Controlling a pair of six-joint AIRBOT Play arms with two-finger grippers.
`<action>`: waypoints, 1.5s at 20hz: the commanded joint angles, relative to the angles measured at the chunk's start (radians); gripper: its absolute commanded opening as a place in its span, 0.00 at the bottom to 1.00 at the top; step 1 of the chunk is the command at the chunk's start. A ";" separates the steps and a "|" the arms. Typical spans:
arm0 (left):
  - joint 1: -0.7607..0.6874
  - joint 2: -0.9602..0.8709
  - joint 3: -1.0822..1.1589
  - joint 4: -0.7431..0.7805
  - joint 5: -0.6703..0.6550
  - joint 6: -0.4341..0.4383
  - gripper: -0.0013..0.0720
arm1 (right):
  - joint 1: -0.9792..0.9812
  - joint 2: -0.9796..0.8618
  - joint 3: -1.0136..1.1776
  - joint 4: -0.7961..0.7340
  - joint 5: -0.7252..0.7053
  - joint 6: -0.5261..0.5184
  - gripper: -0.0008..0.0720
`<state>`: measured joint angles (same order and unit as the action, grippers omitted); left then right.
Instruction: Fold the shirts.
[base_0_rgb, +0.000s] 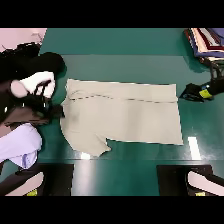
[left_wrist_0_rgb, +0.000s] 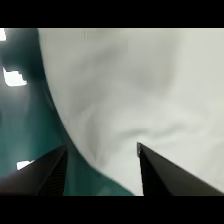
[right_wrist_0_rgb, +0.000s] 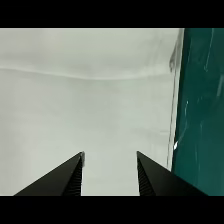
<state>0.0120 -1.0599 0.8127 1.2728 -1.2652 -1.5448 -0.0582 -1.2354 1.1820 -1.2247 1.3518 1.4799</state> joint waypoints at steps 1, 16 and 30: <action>0.000 0.220 -0.291 -0.132 -0.005 -0.037 0.69 | -0.030 0.119 -0.101 0.003 -0.032 0.000 0.54; 0.000 0.256 -0.466 -0.298 0.240 -0.018 0.05 | -0.047 0.254 -0.124 0.039 0.003 0.000 0.54; 0.000 0.259 -0.281 -0.304 0.150 0.054 0.05 | -0.406 0.377 -0.783 0.100 -0.028 -0.018 0.60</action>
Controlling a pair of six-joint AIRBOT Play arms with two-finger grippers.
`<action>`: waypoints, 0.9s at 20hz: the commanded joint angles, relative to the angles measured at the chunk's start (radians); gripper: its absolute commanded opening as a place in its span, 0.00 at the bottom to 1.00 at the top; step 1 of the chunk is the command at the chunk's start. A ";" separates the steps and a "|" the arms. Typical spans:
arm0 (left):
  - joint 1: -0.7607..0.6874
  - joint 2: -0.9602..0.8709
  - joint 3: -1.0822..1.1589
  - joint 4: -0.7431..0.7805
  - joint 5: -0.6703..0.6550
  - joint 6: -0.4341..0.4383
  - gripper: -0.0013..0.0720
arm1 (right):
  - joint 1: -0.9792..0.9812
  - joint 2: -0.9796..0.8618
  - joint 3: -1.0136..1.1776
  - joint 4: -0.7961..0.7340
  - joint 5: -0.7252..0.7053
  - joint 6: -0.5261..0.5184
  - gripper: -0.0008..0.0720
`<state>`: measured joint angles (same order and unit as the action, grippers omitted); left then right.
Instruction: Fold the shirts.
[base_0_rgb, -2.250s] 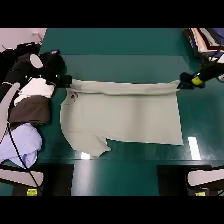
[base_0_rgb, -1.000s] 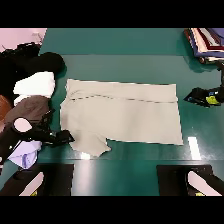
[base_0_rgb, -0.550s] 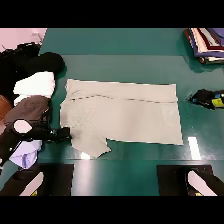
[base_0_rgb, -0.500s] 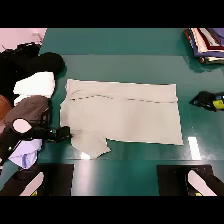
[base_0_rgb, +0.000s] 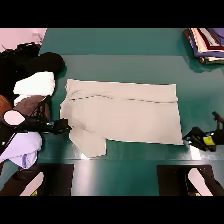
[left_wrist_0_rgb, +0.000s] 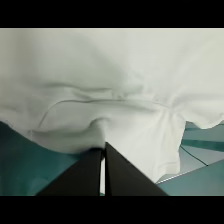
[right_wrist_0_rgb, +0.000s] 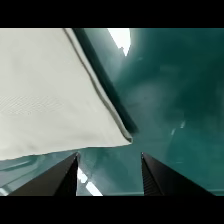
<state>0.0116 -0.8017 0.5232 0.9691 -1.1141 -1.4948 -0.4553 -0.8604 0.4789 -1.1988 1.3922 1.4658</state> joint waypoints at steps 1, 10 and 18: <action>0.000 0.001 0.008 0.000 -0.001 0.004 0.05 | 0.011 -0.006 -0.079 0.080 -0.085 -0.003 0.60; 0.000 0.001 0.023 0.039 -0.026 0.006 0.04 | 0.199 -0.126 -0.023 0.069 -0.152 0.000 0.04; 0.000 0.274 0.097 0.087 -0.343 -0.091 0.05 | 0.255 0.119 0.199 -0.120 0.160 0.050 0.04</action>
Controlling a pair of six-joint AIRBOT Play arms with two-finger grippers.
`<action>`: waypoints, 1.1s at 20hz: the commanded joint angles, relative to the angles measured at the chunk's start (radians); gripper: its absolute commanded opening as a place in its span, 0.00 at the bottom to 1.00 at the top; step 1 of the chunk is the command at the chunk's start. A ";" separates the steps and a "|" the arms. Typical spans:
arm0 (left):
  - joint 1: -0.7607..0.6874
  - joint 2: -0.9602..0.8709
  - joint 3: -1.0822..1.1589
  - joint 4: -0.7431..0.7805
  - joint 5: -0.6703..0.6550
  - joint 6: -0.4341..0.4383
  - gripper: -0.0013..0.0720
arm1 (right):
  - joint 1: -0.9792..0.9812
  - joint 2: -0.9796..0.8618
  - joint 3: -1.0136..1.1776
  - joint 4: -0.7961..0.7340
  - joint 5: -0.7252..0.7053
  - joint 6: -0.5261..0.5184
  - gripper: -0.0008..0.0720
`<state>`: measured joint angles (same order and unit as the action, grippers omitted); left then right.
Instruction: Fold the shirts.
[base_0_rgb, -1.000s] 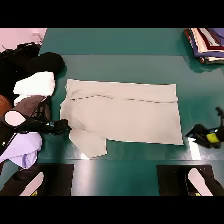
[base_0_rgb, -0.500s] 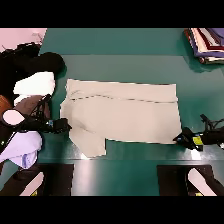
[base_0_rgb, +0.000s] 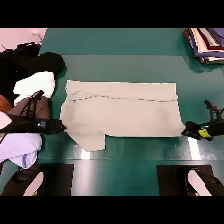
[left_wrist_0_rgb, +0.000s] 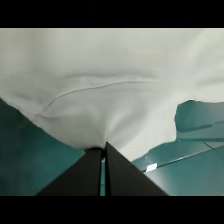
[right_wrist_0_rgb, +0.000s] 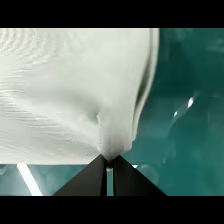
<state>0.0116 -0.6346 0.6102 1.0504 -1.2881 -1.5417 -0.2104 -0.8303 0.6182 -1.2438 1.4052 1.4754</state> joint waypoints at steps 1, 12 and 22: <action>0.000 0.142 0.014 -0.017 -0.257 -0.053 0.05 | 0.005 0.127 0.076 -0.115 0.195 0.078 0.04; 0.000 -0.211 0.187 -0.026 0.180 0.077 0.05 | 0.204 -0.202 0.390 -0.136 0.008 0.085 0.04; 0.001 -0.626 0.395 -0.033 0.433 0.085 0.83 | 0.192 -0.702 0.763 0.087 -0.080 0.013 0.41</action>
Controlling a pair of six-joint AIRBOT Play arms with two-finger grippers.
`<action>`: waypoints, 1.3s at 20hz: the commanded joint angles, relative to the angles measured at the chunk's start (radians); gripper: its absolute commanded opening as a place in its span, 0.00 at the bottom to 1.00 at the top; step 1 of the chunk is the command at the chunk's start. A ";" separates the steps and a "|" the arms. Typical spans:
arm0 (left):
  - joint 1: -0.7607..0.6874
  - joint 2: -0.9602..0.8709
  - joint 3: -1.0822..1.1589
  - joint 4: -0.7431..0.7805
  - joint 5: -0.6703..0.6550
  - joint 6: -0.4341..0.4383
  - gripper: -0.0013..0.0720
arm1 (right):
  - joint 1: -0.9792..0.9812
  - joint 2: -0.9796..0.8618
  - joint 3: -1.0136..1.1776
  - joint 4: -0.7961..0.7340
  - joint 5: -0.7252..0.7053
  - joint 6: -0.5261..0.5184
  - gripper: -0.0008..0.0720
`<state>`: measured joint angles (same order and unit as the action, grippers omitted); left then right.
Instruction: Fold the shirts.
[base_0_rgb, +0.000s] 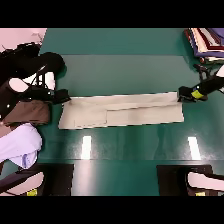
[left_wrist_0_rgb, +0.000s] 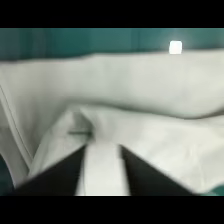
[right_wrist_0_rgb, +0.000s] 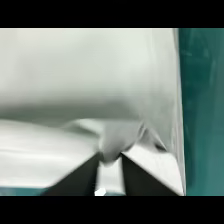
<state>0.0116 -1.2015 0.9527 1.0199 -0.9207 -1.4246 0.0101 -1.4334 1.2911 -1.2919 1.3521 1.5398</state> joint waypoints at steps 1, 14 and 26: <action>0.001 -0.060 0.075 -0.003 0.060 -0.042 0.86 | -0.051 -0.112 0.111 0.178 -0.014 -0.065 0.60; -0.223 -0.060 0.163 -0.018 0.026 -0.092 0.05 | -0.413 -0.165 -0.192 0.408 0.046 -0.375 0.87; -0.546 -0.444 0.338 -0.114 0.130 -0.110 0.05 | -0.255 -0.035 -0.187 0.621 0.025 -0.467 0.04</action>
<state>-0.4629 -1.5352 1.2171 0.9180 -0.7914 -1.5398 -0.2584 -1.5600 1.1049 -0.7773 1.3796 1.0859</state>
